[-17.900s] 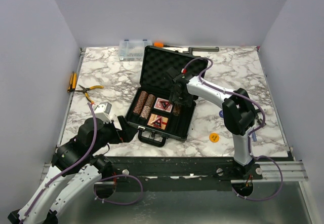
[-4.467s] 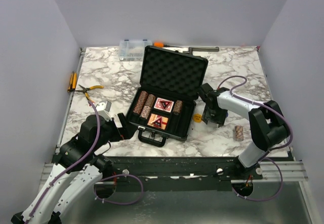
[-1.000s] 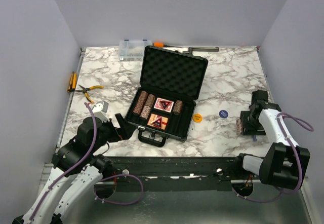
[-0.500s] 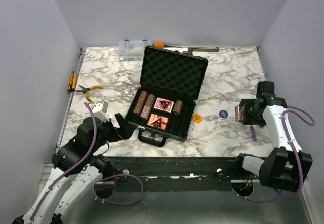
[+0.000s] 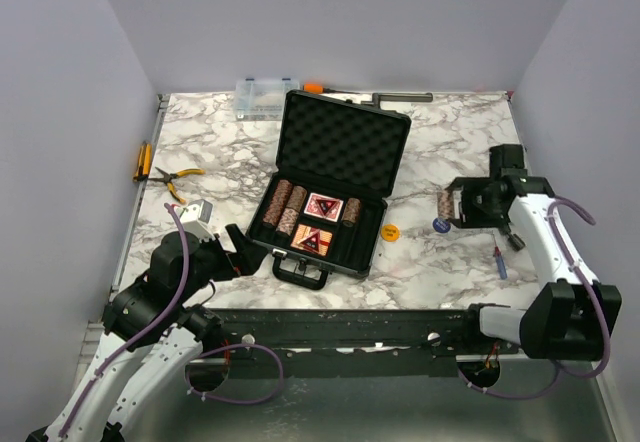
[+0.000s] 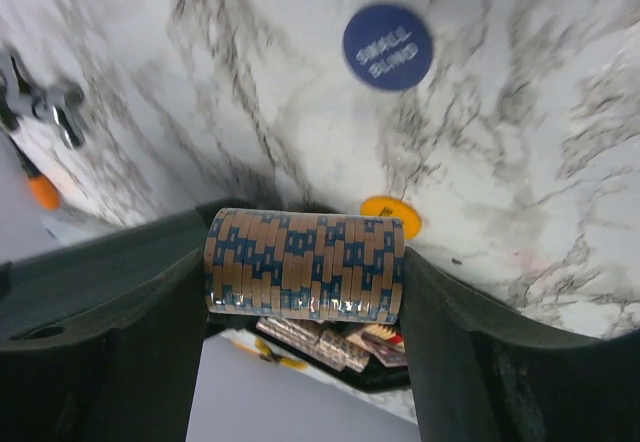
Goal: Pack up texas hold em set
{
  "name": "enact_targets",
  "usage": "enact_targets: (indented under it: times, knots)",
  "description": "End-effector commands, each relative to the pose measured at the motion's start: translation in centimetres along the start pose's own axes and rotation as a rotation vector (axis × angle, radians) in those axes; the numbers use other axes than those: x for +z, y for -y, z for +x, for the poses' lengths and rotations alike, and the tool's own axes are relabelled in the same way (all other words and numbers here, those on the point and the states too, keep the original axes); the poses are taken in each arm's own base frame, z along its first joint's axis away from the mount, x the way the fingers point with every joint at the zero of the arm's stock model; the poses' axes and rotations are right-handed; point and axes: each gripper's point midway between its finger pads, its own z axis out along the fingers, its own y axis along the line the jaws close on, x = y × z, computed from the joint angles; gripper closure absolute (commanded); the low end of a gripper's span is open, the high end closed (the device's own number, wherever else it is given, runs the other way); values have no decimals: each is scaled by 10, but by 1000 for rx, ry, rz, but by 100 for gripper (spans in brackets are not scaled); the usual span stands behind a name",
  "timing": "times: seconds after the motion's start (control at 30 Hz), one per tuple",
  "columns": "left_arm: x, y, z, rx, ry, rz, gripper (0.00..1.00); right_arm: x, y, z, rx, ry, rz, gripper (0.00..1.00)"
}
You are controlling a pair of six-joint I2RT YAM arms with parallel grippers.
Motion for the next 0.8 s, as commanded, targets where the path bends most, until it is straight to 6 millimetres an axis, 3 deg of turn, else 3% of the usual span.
enact_targets:
  times: [0.0,0.17,0.3,0.43,0.63,0.77]
  knots:
    - [0,1,0,5,5,12,2,-16,-46,51,-26,-71,-88,99]
    - [0,1,0,5,8,13,2,-21,-49,91,-70,-38,-66,99]
    - [0,0,0,4,9,13,1,-20,-37,131,-76,-70,-39,99]
    - [0,1,0,5,10,15,1,-19,-29,157,-94,-70,-25,99]
    - [0,1,0,5,10,17,2,-8,-19,180,-69,-102,14,99]
    - [0,1,0,6,7,19,1,7,-18,183,-39,-105,22,99]
